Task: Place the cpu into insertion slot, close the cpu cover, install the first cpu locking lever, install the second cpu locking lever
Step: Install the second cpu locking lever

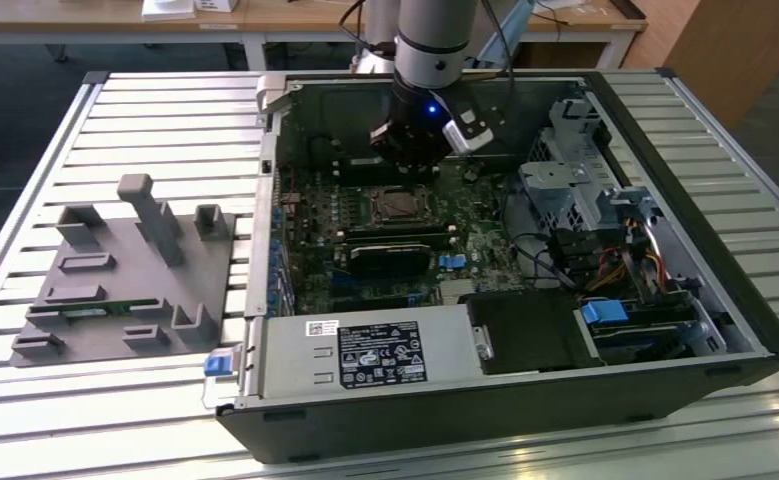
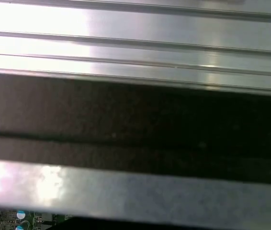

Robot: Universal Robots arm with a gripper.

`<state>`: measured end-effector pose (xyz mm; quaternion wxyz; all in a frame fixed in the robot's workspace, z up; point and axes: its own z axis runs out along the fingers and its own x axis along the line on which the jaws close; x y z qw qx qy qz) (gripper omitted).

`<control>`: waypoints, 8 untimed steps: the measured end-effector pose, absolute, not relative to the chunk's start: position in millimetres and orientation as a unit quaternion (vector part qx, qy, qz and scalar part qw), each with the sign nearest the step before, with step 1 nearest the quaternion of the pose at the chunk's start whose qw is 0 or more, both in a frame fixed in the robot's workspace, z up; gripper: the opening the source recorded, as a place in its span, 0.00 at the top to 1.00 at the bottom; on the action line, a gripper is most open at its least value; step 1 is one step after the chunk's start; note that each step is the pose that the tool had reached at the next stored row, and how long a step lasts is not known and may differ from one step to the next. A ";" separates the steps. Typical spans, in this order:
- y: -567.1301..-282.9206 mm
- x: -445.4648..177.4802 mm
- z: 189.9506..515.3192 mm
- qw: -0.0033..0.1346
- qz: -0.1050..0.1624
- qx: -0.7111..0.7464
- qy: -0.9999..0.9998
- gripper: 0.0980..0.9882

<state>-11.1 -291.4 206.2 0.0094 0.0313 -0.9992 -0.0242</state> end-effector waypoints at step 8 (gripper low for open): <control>-295.5 -11.1 206.1 0.009 -0.024 0.031 -0.999 0.99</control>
